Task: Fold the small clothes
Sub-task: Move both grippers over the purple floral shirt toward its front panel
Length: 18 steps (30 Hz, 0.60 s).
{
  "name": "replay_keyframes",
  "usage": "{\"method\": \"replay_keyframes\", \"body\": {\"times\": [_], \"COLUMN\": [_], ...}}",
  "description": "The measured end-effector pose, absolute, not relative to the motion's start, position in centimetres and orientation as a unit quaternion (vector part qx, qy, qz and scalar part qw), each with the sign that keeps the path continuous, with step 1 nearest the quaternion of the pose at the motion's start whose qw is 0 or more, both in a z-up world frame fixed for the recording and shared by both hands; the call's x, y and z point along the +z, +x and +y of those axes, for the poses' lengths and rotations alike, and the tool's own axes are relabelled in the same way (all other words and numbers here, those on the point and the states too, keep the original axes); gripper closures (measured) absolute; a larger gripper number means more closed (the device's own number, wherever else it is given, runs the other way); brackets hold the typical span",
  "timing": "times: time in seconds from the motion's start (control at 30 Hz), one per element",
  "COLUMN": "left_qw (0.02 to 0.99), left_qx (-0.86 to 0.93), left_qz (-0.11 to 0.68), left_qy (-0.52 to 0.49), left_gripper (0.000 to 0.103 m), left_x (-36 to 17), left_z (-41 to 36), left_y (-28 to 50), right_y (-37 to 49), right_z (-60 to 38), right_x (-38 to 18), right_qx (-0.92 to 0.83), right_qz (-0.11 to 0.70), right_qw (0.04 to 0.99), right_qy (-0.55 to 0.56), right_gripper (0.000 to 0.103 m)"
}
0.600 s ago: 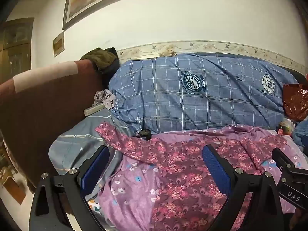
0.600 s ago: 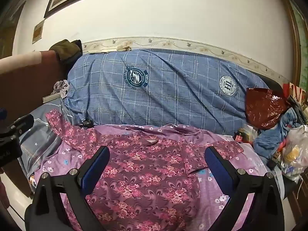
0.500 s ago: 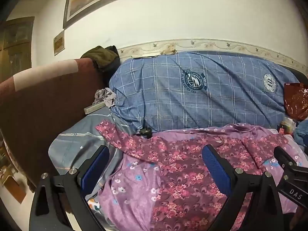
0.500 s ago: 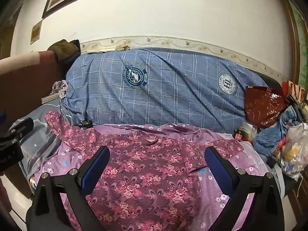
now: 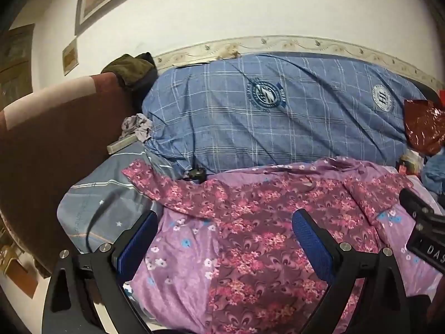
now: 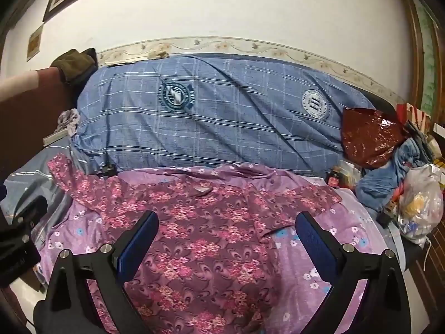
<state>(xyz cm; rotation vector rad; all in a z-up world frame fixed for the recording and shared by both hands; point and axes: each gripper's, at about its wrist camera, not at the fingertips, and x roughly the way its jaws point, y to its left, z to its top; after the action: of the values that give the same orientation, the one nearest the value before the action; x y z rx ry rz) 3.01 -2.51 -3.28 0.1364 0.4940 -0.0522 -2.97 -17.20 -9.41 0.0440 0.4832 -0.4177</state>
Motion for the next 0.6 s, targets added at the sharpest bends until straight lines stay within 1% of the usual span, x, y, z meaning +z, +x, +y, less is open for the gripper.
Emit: {"method": "replay_keyframes", "body": {"times": [0.6], "left_qw": [0.962], "left_qx": [-0.069], "left_qz": [0.252], "left_qy": [0.075], "left_gripper": [0.005], "left_x": [-3.7], "left_z": [-5.7], "left_y": [4.2], "right_y": [-3.9], "right_z": [-21.4], "right_x": [-9.1], "right_qx": [-0.252], "right_qz": [0.248], "right_qw": [0.935], "right_qy": [0.039], "right_gripper": [0.004]}}
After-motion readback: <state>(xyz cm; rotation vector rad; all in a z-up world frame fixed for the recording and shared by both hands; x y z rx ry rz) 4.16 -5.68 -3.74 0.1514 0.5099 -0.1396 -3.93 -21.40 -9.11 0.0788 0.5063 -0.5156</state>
